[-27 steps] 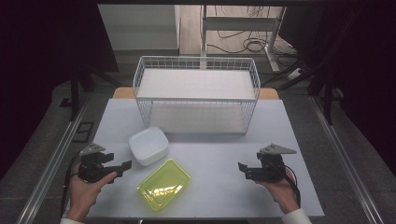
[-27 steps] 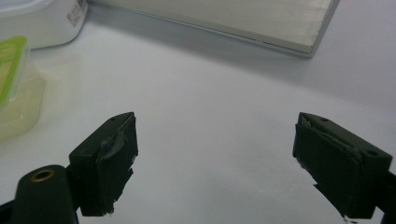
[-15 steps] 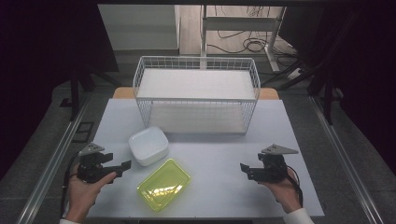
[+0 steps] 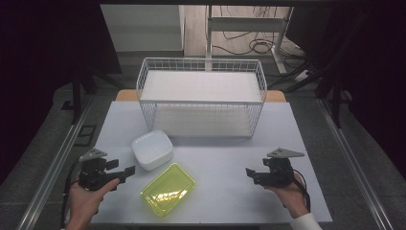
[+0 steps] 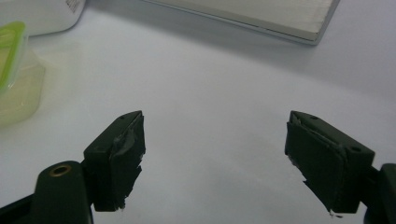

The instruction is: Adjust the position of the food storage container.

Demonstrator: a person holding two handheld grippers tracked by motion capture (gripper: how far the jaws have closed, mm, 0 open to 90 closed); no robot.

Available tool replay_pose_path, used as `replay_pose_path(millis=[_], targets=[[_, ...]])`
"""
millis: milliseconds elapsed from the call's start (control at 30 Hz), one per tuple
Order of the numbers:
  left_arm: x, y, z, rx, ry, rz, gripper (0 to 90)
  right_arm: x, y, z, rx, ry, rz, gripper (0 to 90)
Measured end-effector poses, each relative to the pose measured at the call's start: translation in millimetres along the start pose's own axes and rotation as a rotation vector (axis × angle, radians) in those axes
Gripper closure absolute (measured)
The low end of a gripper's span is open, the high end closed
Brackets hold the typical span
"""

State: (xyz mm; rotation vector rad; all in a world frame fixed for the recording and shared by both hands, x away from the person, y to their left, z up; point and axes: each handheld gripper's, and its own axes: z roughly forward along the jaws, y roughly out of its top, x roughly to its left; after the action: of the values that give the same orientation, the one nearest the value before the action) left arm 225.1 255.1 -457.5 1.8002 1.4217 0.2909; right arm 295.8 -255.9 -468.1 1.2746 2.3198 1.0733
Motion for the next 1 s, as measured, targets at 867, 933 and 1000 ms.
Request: replay_pose_path(millis=[867,933,1000], targets=[[-18.5,-50.1,-2.4,0.169,-0.093,0.024,89.1,0.7,1.1,13.3,0.068,-0.005,-0.014,20.4],[-19.3,-53.6,-0.3,0.192,-0.098,0.026,89.4,0.5,1.0,13.9,0.066,-0.001,-0.021,20.4],[-21.8,-57.4,2.1,0.218,-0.106,0.034,89.4,0.6,0.9,13.7,0.069,-0.001,-0.028,20.3]])
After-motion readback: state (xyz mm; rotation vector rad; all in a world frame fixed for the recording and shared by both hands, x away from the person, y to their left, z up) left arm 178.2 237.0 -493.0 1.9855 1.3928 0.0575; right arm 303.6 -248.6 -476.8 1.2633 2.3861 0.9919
